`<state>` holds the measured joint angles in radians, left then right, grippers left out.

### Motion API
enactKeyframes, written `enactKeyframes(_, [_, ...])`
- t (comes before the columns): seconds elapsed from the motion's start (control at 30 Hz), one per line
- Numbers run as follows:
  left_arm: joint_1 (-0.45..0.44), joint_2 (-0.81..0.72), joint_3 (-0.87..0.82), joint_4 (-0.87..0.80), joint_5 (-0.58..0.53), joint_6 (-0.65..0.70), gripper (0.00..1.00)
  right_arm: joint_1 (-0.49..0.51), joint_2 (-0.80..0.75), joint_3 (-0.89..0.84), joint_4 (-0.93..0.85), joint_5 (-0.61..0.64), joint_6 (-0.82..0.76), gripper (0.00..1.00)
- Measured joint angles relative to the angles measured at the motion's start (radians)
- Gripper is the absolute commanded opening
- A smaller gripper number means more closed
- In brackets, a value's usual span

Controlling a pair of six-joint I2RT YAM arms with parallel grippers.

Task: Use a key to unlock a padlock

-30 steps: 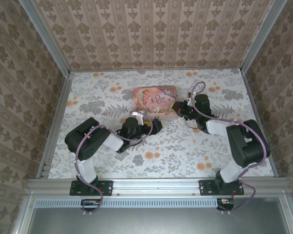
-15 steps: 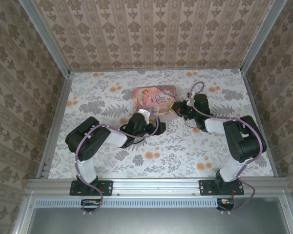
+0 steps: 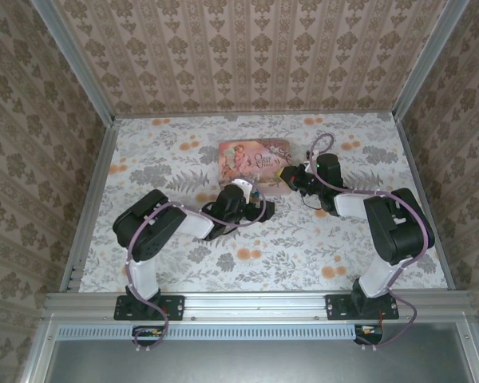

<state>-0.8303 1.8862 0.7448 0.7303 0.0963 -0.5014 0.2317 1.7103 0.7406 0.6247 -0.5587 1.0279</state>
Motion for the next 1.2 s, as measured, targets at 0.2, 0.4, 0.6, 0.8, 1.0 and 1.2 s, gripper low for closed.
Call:
enactKeyframes(0.2, [-0.003,0.035,0.034,0.021,-0.003,0.001,0.96,-0.001,0.004,0.0,0.007,0.0,0.0,0.0])
enactKeyframes(0.4, [-0.002,0.055,0.046,0.051,-0.003,-0.011,0.97,-0.003,0.004,0.0,0.008,0.0,0.0,0.0])
enactKeyframes(0.6, [0.001,0.065,0.046,0.109,0.02,-0.062,0.97,-0.003,0.006,0.0,0.014,0.0,0.0,0.0])
enactKeyframes(0.8, [0.011,0.065,0.046,0.15,0.056,-0.126,0.97,-0.003,0.01,-0.001,0.023,0.0,0.0,0.0])
enactKeyframes(1.0, [0.02,0.085,0.046,0.194,0.069,-0.161,0.97,-0.003,0.018,-0.001,0.037,-0.002,0.0,0.0])
enactKeyframes(1.2, [0.021,0.139,0.045,0.301,0.077,-0.211,0.96,-0.003,0.026,-0.001,0.059,-0.003,0.0,0.0])
